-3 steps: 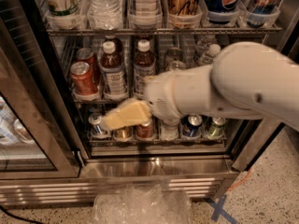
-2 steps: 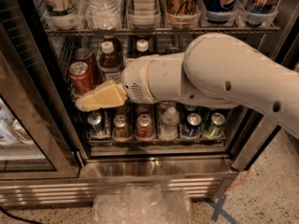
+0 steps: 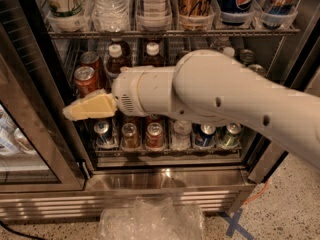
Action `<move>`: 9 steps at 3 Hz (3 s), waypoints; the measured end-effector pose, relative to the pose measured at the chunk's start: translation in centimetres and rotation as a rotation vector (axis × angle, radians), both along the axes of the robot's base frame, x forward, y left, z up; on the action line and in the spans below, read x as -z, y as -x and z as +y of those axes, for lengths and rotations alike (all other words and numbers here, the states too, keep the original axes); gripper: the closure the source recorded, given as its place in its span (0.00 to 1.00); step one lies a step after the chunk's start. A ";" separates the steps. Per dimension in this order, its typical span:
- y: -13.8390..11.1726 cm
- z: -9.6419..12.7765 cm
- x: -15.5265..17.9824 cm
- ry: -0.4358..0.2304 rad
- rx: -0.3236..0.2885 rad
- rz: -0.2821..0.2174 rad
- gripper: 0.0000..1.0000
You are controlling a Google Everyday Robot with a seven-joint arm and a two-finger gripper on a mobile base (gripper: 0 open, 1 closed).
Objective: Pick coke can from middle shelf of fridge
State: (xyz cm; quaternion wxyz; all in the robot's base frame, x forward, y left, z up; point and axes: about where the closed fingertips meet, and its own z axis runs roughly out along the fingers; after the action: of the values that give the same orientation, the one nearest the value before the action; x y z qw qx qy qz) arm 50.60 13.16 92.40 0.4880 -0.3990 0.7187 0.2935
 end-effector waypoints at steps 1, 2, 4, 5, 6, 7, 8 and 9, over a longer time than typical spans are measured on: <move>3.3 5.9 1.8 -0.095 0.031 0.092 0.00; 7.5 10.6 3.4 -0.158 0.090 0.181 0.00; 12.2 12.3 7.1 -0.157 0.342 0.228 0.00; 10.9 13.5 7.3 -0.185 0.427 0.253 0.00; 6.6 16.3 8.7 -0.252 0.519 0.315 0.00; 6.5 16.2 8.6 -0.253 0.520 0.312 0.00; 6.2 15.5 9.1 -0.260 0.555 0.297 0.00; 5.4 12.4 9.2 -0.232 0.667 0.214 0.00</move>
Offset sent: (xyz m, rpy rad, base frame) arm -0.0098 0.0849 -0.0152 0.4024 -0.0303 -0.7277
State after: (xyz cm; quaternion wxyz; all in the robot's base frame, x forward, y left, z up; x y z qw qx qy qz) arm 45.23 25.56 83.19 0.5210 -0.0518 0.8182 0.2376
